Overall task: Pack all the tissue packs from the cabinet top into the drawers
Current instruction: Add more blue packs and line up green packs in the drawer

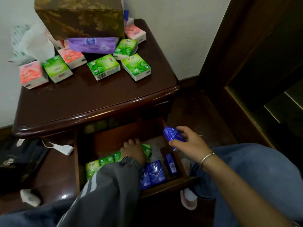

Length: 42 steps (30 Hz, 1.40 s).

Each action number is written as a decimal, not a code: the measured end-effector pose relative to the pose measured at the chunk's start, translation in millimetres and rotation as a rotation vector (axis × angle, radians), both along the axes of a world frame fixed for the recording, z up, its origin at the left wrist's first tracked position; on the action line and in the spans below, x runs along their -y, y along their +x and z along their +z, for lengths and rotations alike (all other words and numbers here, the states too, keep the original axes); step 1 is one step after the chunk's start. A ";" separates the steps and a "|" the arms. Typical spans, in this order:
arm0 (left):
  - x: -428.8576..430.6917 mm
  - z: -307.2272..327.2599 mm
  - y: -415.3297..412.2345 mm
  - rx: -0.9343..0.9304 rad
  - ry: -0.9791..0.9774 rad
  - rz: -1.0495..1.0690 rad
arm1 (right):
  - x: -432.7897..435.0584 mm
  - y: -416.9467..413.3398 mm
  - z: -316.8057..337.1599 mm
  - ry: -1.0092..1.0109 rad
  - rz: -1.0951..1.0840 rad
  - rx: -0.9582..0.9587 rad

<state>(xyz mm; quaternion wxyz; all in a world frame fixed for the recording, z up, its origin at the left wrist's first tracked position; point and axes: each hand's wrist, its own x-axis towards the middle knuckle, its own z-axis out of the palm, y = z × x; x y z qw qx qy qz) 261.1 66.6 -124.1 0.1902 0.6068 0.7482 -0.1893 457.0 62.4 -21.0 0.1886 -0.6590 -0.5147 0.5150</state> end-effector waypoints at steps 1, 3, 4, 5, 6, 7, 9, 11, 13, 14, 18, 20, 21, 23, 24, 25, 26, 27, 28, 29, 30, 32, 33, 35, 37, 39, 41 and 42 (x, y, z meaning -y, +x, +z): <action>-4.2 1.3 -2.3 0.000 0.027 -0.092 | -0.3 0.0 -1.0 -0.006 0.001 0.000; -14.1 0.4 -7.0 0.132 0.009 -0.286 | -0.8 -0.1 -2.7 -0.014 0.009 0.004; -19.2 0.0 -10.2 0.222 -0.047 -0.362 | -1.2 -0.3 -3.6 -0.018 0.013 0.006; -23.6 -0.8 -14.0 0.289 -0.120 -0.418 | -1.2 -0.8 -4.5 -0.021 0.014 0.009; -26.9 -2.5 -18.3 0.324 -0.179 -0.454 | -1.3 -1.4 -5.1 -0.021 0.013 0.013; -28.9 -4.8 -22.3 0.328 -0.215 -0.465 | -1.6 -2.0 -6.0 -0.019 0.011 0.020; -28.2 -8.1 -29.1 0.307 -0.221 -0.414 | -2.3 -3.0 -7.6 -0.011 0.006 0.036; -23.7 -9.8 -36.6 0.279 -0.164 -0.351 | -3.0 -4.0 -8.4 -0.008 0.007 0.045; -14.1 -12.2 -41.8 0.206 -0.058 -0.318 | -2.6 -5.1 -8.7 -0.017 0.005 0.042; -7.7 -13.9 -42.3 0.158 -0.007 -0.297 | -2.1 -5.2 -8.9 -0.023 0.002 0.036; 12.7 -22.5 -32.4 0.075 0.178 -0.189 | -1.3 -5.6 -8.4 -0.034 -0.010 0.018; 13.8 -25.8 -26.4 0.133 0.279 -0.196 | -1.3 -6.5 -7.8 -0.035 -0.008 0.015; 12.3 -27.7 -23.2 0.178 0.310 -0.233 | -1.3 -6.8 -7.7 -0.037 -0.004 0.015; 7.5 -31.9 -17.8 0.251 0.295 -0.349 | -1.0 -7.1 -7.5 -0.043 -0.001 0.011; 4.9 -34.5 -16.3 0.255 0.261 -0.407 | -0.8 -7.1 -7.5 -0.048 -0.002 0.006; 2.8 -36.8 -16.1 0.245 0.220 -0.449 | -1.0 -6.8 -7.5 -0.051 -0.004 0.000; 1.0 -38.1 -17.0 0.242 0.184 -0.472 | -1.3 -6.5 -7.4 -0.055 -0.006 -0.004; 0.0 -38.9 -18.8 0.251 0.151 -0.483 | -1.5 -6.5 -7.3 -0.058 -0.008 -0.007; -0.1 -39.7 -21.2 0.267 0.126 -0.494 | -1.4 -6.5 -7.2 -0.061 -0.010 -0.008; 0.4 -40.9 -23.6 0.275 0.114 -0.516 | -1.5 -6.5 -7.4 -0.063 -0.012 -0.009; 1.5 -42.0 -26.1 0.270 0.109 -0.543 | -1.4 -6.5 -7.6 -0.066 -0.013 -0.010; 3.0 -43.1 -30.9 0.281 0.097 -0.576 | -1.3 -7.2 -7.9 -0.066 -0.016 -0.016; 3.2 -42.9 -32.2 0.313 0.091 -0.564 | -1.3 -7.7 -8.0 -0.062 -0.014 -0.017; 4.4 -40.2 -33.1 0.409 0.136 -0.483 | -1.4 -7.9 -8.8 -0.054 -0.008 -0.012; 6.4 -37.3 -33.1 0.512 0.251 -0.356 | -1.4 -7.5 -10.4 -0.053 -0.015 -0.010; 7.4 -34.8 -31.2 0.546 0.337 -0.272 | -1.9 -6.0 -11.4 -0.051 -0.016 -0.014; 7.0 -34.0 -27.5 0.394 0.321 -0.270 | -3.3 -2.9 -11.6 -0.055 -0.022 -0.018; 6.6 -33.6 -25.1 0.282 0.276 -0.281 | -4.1 -0.6 -11.1 -0.052 -0.032 -0.013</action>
